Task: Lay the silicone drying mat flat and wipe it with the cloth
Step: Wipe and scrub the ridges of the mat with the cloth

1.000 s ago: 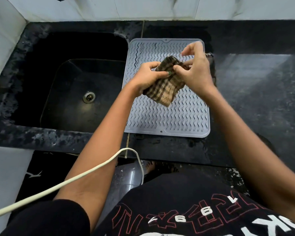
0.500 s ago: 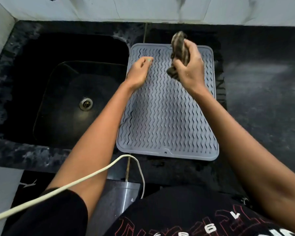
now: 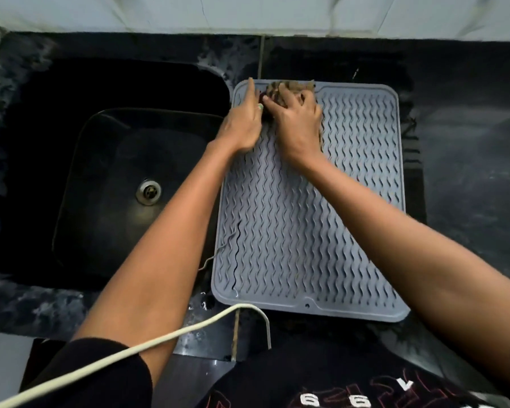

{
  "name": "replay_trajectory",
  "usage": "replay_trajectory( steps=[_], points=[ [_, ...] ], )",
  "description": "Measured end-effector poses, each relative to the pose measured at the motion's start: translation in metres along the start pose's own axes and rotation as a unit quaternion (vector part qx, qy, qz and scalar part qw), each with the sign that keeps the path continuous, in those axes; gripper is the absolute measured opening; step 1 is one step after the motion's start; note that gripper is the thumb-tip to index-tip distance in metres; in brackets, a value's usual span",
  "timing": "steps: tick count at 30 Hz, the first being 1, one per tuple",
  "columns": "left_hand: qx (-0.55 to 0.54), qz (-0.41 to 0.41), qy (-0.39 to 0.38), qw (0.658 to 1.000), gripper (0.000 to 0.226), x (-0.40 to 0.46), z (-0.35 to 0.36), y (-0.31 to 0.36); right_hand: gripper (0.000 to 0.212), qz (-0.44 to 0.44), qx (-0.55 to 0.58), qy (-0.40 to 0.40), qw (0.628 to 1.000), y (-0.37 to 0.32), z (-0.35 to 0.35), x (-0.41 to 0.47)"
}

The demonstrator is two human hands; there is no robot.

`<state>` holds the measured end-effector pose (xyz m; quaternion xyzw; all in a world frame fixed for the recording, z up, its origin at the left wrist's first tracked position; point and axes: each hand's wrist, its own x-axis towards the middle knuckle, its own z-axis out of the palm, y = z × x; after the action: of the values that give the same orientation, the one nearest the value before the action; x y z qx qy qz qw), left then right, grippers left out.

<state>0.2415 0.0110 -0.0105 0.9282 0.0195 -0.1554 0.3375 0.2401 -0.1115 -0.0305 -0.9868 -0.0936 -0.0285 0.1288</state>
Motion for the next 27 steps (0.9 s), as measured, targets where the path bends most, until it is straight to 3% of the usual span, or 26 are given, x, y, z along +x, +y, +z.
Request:
replay_trajectory(
  steps=[5, 10, 13, 14, 17, 19, 27],
  points=[
    [0.072, 0.026, 0.004, 0.997, 0.058, -0.003, 0.006, 0.0, 0.037, 0.021, 0.025, 0.01, 0.999, 0.005, -0.003, 0.039],
    [0.158, 0.075, -0.024, 0.984, 0.057, -0.004, 0.004, 0.001, 0.03, 0.099, 0.213, -0.027, 0.972, 0.015, -0.042, 0.087],
    [0.197, 0.075, -0.026, 0.977, 0.058, -0.001, -0.001, 0.002, 0.036, 0.058, 0.165, 0.063, 0.983, 0.018, -0.056, 0.075],
    [0.208, 0.076, -0.018, 0.975, 0.059, -0.002, -0.002, 0.003, 0.039, 0.044, 0.144, 0.061, 0.987, 0.017, -0.051, 0.059],
    [0.232, 0.065, -0.005, 0.971, 0.056, -0.003, -0.005, 0.006, 0.049, 0.007, 0.038, -0.018, 0.999, 0.009, -0.02, -0.005],
    [0.238, 0.053, -0.004, 0.97, 0.055, -0.001, -0.007, 0.006, 0.052, -0.013, 0.005, -0.002, 1.0, 0.003, -0.009, -0.035],
    [0.248, 0.065, -0.031, 0.966, 0.075, 0.001, -0.008, 0.011, 0.042, -0.115, 0.02, -0.079, 0.99, -0.015, -0.038, -0.137]
  ],
)
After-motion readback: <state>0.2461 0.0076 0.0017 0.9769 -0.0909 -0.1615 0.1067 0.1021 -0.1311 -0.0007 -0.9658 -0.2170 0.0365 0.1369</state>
